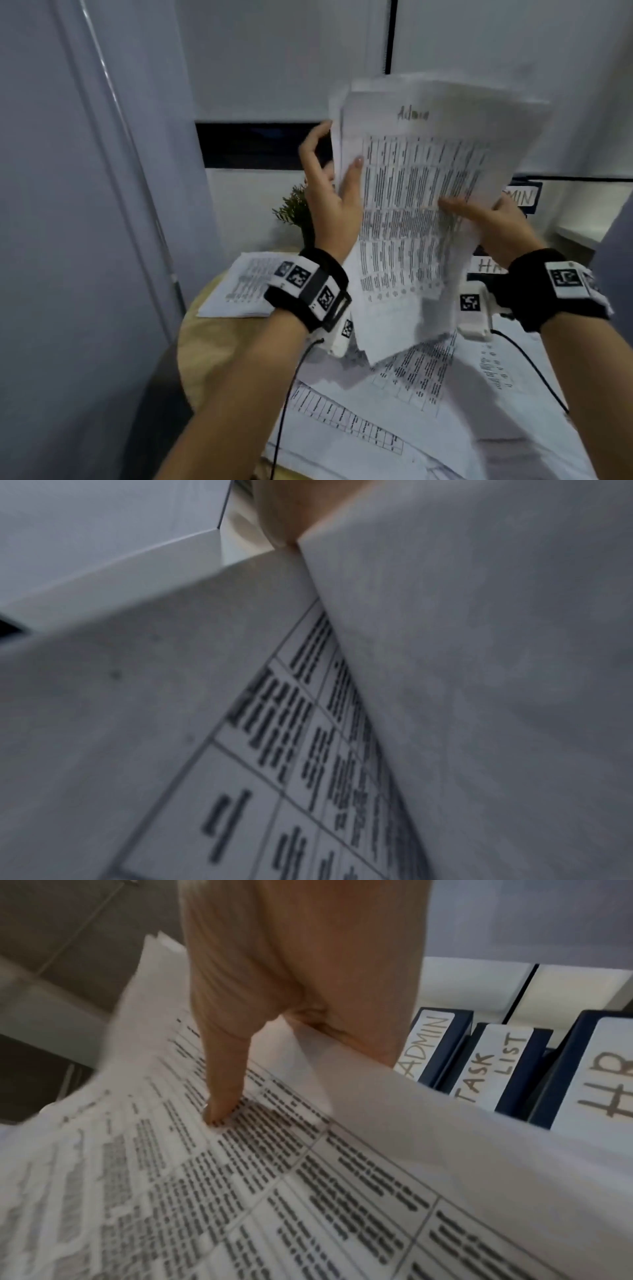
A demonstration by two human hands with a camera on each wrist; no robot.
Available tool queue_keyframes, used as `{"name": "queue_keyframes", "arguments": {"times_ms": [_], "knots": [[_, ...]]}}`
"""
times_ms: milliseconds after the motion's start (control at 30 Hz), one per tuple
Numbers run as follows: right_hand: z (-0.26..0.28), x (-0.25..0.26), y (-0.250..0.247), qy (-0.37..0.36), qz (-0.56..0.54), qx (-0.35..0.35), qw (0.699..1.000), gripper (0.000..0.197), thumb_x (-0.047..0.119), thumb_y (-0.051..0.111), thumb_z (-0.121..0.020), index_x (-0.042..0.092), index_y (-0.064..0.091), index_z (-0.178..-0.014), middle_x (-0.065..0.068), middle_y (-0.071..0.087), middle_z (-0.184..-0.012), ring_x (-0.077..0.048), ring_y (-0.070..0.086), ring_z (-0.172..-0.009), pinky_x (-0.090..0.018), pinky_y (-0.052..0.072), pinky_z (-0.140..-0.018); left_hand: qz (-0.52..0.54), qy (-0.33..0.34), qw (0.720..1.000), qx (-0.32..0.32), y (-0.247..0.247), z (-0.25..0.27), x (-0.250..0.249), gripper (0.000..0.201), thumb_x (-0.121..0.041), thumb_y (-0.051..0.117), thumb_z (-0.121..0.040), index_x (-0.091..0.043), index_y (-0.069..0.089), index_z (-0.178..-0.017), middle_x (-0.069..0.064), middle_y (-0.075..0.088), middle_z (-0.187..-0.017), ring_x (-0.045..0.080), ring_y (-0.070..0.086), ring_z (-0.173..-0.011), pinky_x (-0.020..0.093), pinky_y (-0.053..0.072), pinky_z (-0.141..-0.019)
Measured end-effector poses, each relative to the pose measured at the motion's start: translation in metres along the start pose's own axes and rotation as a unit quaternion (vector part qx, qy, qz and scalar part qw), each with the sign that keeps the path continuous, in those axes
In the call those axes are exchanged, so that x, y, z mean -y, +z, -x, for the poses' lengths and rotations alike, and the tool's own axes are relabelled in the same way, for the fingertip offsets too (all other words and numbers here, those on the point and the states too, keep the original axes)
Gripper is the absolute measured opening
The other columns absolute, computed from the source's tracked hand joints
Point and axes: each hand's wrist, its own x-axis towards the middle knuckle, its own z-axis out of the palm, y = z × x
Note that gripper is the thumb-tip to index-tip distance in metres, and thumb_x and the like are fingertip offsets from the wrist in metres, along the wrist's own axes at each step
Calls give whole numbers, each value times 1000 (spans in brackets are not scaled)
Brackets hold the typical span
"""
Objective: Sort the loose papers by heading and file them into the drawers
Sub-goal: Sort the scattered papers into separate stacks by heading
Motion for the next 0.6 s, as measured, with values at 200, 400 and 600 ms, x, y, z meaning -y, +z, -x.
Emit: {"name": "queue_keyframes", "arguments": {"times_ms": [200, 400, 600], "knots": [[18, -7, -4, -11, 0, 15, 1000, 39, 29, 72, -75, 31, 64, -113, 7, 71, -114, -16, 66, -107, -50, 47, -100, -25, -122, 991, 57, 18, 29, 13, 60, -16, 72, -82, -11, 40, -132, -14, 61, -98, -13, 63, -78, 8, 51, -67], [26, -9, 10, 11, 18, 4, 1000, 40, 28, 71, -80, 20, 64, -119, 2, 72, -111, -16, 69, -102, -48, 51, -94, -71, -216, 967, 113, 8, 31, 30, 91, -25, 90, -60, -20, 34, -132, -14, 58, -103, -12, 57, -89, 8, 51, -76], [17, -6, 23, 25, 0, 3, 1000, 40, 24, 65, -88, 13, 58, -126, 0, 70, -111, -13, 67, -103, -49, 48, -98, -28, -295, 948, 116, 6, 20, 36, 43, -21, 83, -70, -18, 58, -106, -5, 66, -99, 0, 65, -87, 18, 55, -75]]}}
